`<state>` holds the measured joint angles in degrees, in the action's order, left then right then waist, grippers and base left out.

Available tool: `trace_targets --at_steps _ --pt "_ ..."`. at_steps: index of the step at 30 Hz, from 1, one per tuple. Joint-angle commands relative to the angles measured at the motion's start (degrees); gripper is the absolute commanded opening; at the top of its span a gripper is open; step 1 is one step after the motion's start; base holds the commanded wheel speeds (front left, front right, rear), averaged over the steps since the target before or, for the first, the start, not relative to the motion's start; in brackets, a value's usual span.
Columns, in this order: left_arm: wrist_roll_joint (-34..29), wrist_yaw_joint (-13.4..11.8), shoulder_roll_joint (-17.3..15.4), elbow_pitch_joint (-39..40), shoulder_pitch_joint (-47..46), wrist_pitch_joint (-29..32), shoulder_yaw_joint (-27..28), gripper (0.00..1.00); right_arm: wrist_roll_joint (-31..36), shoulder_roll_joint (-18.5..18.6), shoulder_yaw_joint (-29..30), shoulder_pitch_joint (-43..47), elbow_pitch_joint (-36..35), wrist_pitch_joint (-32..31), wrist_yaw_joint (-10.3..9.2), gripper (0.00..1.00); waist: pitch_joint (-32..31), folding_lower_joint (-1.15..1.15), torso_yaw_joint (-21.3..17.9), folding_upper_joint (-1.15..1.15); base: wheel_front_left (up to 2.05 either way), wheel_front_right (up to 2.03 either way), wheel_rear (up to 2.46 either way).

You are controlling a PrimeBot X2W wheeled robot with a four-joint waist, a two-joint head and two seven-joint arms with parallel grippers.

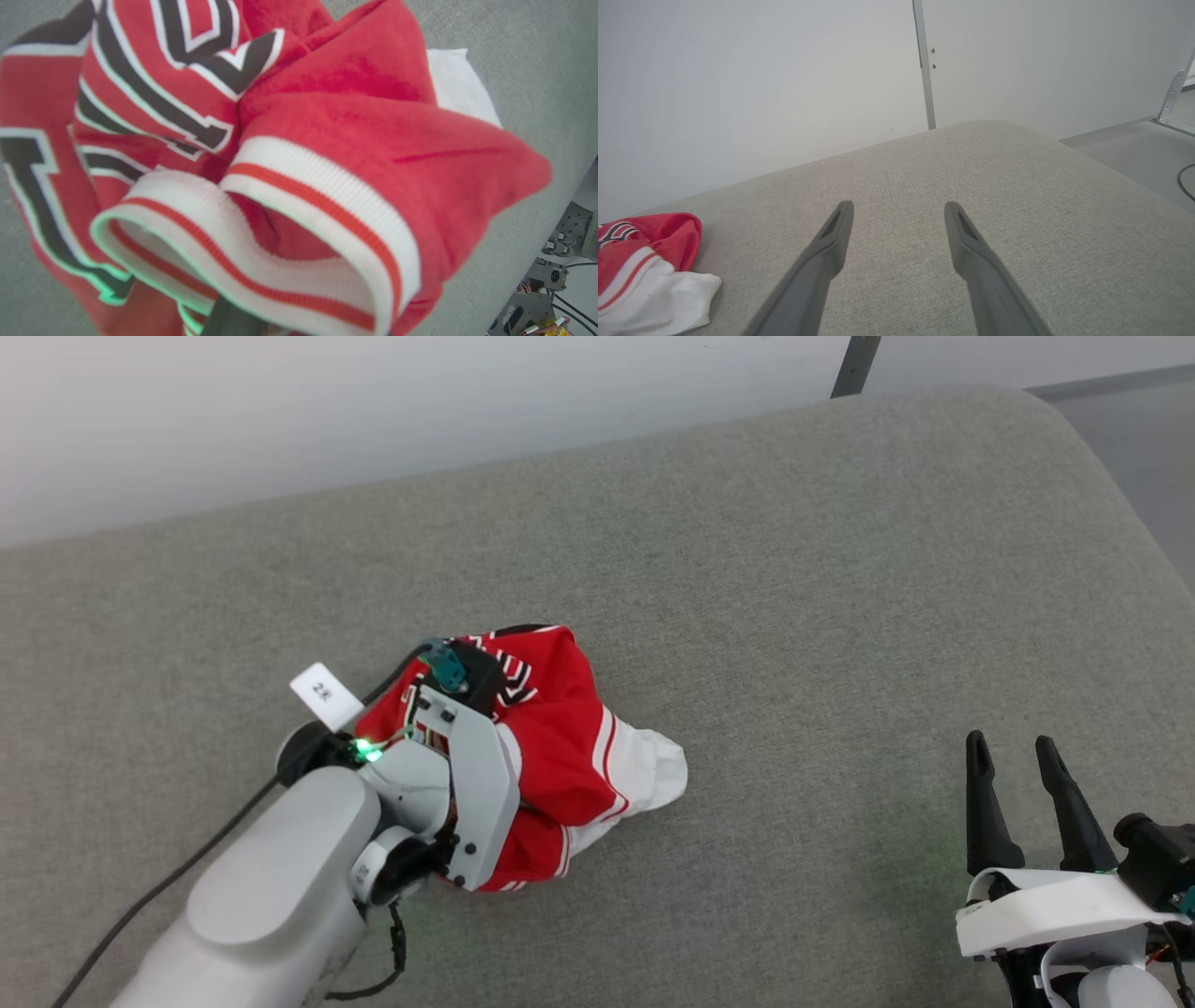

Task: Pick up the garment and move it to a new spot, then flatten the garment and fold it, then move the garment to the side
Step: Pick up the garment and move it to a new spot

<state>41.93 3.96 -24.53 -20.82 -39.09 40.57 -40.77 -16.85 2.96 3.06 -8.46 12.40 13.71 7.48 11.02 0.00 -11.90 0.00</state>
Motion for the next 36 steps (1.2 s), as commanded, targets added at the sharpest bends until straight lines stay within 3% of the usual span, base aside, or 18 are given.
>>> trace_targets --at_steps 1,2,3,16,21,26,36 --pt "0.26 0.54 0.26 -0.75 -0.11 -0.16 -0.5 0.69 0.08 -0.13 -0.26 -0.28 0.25 0.37 0.02 1.0 -0.5 0.0 0.43 0.0 0.0 0.0 0.0" --pt "0.56 0.73 0.53 -1.14 -0.29 -0.44 -0.51 0.78 0.11 -0.12 -0.32 -0.24 0.39 0.37 0.02 1.0 -0.72 0.0 0.64 0.0 0.0 0.0 0.0" --pt "0.91 0.86 0.78 -1.58 -0.34 -0.42 -0.38 1.0 0.22 -0.13 -0.47 -0.22 0.53 0.4 0.02 1.0 -0.99 0.0 0.85 0.0 0.0 0.0 0.0" --pt "3.95 2.57 1.06 0.26 -0.41 -2.44 -0.05 1.0 2.0 -0.12 -0.87 2.27 0.27 -1.47 0.02 1.0 -7.18 0.0 5.4 0.0 0.0 0.0 0.0" --pt "4.98 1.26 -0.34 2.95 2.07 -5.33 2.02 1.0 2.14 -0.12 -1.4 3.8 -0.23 -2.33 0.02 1.0 -10.49 0.0 7.38 0.0 0.0 0.0 0.0" --pt "5.78 -0.19 -2.56 6.75 5.63 -11.46 5.64 1.0 1.92 -0.13 -2.12 5.15 -0.82 -2.99 0.02 1.0 -12.65 0.0 9.26 0.0 0.0 0.0 0.0" --pt "3.12 -4.27 -5.95 13.0 15.31 -30.36 13.39 1.0 2.16 -0.1 -2.69 7.14 -0.31 -3.4 0.02 1.0 -15.66 0.0 12.73 0.0 0.0 0.0 0.0"
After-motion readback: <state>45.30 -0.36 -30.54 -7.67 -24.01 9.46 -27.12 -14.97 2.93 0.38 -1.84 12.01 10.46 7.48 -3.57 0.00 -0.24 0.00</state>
